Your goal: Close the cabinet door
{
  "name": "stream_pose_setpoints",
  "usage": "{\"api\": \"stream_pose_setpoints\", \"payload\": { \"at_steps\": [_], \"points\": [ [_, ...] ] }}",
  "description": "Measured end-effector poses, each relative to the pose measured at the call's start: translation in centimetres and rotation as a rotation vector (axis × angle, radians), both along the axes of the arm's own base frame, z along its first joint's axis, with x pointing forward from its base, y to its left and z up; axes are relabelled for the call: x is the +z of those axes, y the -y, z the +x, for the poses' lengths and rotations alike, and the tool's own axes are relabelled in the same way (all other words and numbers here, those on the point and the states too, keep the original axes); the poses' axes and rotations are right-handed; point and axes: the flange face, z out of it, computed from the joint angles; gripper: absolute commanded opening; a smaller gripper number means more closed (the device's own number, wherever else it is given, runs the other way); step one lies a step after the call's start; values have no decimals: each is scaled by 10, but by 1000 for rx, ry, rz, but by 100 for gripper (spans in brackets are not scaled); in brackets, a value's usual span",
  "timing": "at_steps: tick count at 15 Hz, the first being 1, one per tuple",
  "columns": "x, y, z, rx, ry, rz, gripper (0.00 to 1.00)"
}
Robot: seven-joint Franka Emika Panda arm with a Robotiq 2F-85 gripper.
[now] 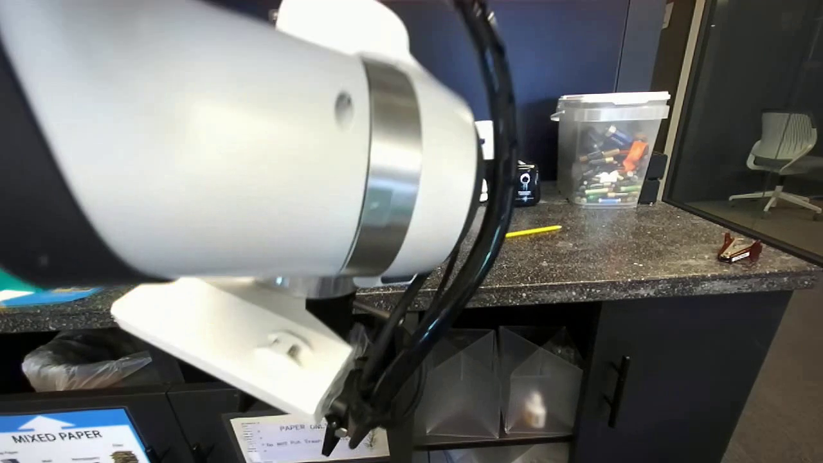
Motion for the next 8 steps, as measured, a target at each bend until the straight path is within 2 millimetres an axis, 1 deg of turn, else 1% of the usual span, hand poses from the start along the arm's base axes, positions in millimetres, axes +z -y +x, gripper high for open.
{"api": "stream_pose_setpoints", "payload": {
  "at_steps": [2, 4, 6, 8],
  "points": [
    [-28, -14, 10, 1, 9, -7, 100],
    [-46, -20, 20, -8, 22, -10, 100],
    [-54, -20, 32, -25, 35, -11, 100],
    [-54, -14, 41, -45, 46, -18, 100]
  ]
}}
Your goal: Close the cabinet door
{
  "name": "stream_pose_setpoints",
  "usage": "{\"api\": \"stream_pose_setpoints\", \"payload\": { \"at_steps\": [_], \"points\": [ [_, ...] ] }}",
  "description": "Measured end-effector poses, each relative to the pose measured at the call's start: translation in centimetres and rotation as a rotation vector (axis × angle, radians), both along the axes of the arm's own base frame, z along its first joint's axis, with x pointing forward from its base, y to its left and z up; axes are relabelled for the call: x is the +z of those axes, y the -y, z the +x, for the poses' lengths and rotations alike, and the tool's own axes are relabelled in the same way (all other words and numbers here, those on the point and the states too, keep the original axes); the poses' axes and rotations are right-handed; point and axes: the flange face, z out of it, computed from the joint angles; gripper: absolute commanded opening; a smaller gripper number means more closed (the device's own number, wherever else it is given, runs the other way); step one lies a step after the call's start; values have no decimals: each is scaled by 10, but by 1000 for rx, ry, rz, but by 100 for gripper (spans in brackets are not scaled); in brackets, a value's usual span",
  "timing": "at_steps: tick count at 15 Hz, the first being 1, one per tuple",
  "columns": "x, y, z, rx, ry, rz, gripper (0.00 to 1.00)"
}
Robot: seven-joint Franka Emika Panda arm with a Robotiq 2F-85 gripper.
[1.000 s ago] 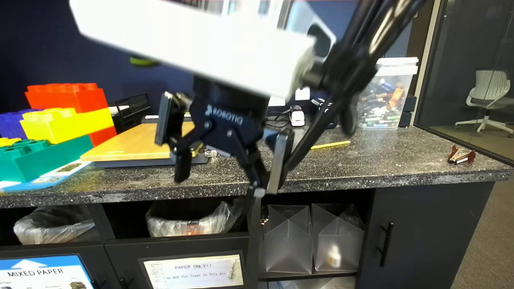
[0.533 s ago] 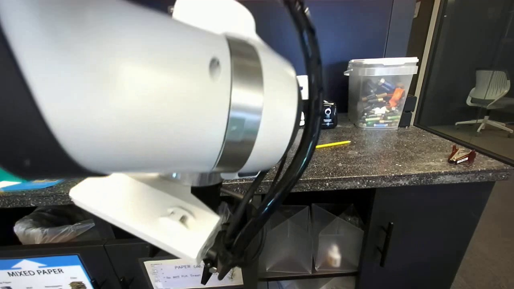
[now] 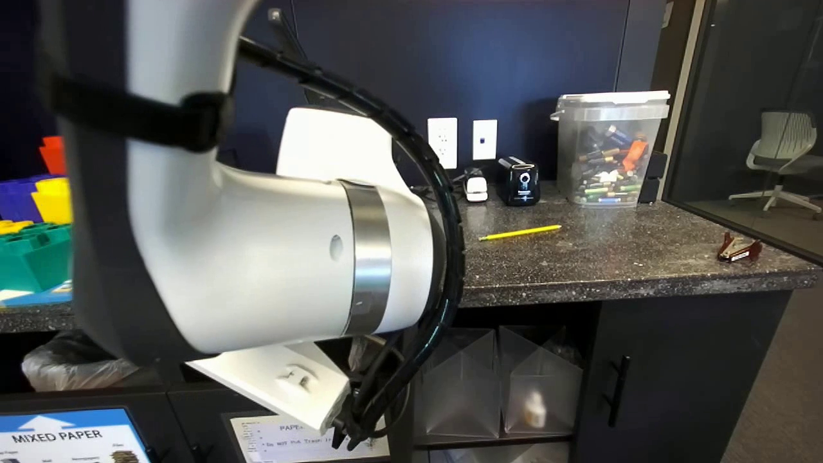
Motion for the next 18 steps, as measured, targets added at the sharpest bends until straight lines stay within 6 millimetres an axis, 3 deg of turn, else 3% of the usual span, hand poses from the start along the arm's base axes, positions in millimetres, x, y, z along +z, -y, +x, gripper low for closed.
{"api": "stream_pose_setpoints", "payload": {
  "at_steps": [5, 10, 14, 18],
  "points": [
    [-14, 37, 10, -95, -33, -76, 100],
    [-41, 112, 6, -178, -81, -225, 100],
    [-42, 155, 18, -235, -63, -292, 100],
    [-32, 178, 49, -306, -1, -318, 100]
  ]
}}
